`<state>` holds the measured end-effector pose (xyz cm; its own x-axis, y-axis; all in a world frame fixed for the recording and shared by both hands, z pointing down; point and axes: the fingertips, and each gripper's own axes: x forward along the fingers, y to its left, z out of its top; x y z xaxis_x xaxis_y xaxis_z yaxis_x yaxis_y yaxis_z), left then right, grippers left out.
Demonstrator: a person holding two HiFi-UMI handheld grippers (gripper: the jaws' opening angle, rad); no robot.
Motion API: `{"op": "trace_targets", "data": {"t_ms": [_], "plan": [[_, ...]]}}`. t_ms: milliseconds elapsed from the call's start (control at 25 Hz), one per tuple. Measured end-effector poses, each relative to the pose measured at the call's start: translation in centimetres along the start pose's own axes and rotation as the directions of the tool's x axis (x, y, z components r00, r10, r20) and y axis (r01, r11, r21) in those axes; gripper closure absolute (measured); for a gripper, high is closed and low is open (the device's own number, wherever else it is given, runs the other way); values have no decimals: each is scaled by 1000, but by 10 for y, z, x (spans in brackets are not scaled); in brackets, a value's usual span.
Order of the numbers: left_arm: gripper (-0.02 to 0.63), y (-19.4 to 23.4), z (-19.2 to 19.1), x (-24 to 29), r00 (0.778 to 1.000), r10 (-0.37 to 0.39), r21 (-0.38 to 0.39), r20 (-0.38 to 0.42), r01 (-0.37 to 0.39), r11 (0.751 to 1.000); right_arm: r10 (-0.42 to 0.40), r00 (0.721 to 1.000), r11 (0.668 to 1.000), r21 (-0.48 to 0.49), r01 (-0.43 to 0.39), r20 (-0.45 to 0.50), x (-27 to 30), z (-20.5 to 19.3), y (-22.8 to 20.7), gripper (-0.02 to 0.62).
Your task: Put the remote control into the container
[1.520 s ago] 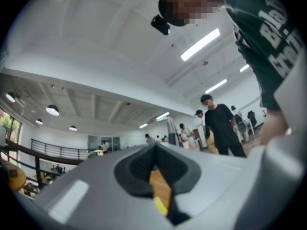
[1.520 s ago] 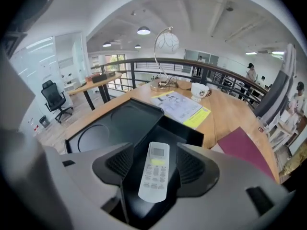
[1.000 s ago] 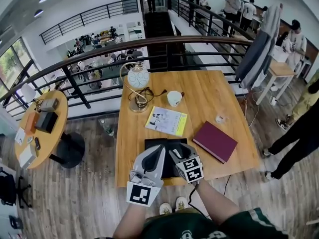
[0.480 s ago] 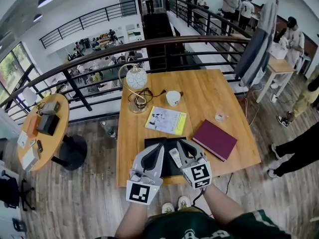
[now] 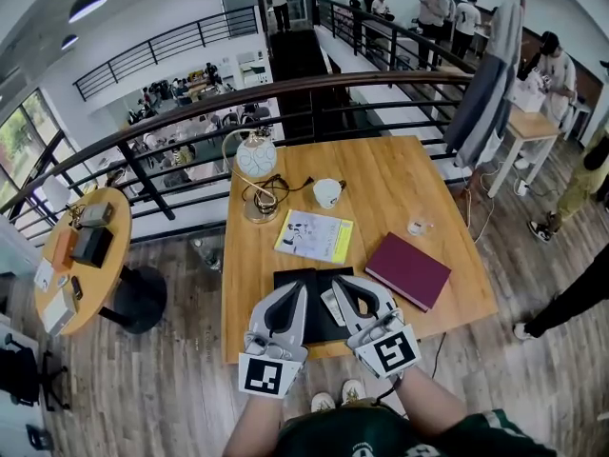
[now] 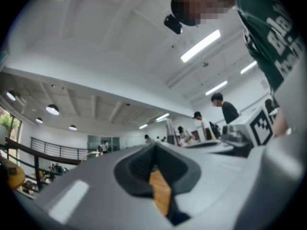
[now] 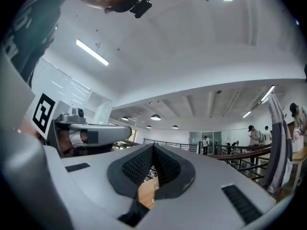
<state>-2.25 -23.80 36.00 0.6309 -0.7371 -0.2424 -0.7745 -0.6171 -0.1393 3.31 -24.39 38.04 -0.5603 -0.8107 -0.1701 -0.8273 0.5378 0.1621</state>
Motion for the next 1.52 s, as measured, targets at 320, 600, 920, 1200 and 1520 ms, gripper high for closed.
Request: {"op": "trace_targets", "data": {"t_ms": [320, 600, 920, 1200, 1520], "plan": [[607, -1, 0, 4, 1000, 2, 6, 0, -2, 1000, 17, 998, 999, -30, -15, 68, -8, 24, -4, 580], [607, -2, 3, 9, 1000, -4, 19, 6, 4, 1000, 22, 997, 997, -70, -17, 73, -5, 28, -3, 580], [607, -1, 7, 7, 1000, 4, 19, 8, -4, 1000, 29, 998, 997, -76, -25, 56, -4, 30, -1, 580], [607, -1, 7, 7, 1000, -7, 26, 5, 7, 1000, 35, 998, 998, -59, -32, 57, -1, 31, -1, 580], [607, 4, 10, 2, 1000, -1, 34, 3, 1, 999, 63, 996, 996, -66, -59, 65, 5, 34, 9, 580]]}}
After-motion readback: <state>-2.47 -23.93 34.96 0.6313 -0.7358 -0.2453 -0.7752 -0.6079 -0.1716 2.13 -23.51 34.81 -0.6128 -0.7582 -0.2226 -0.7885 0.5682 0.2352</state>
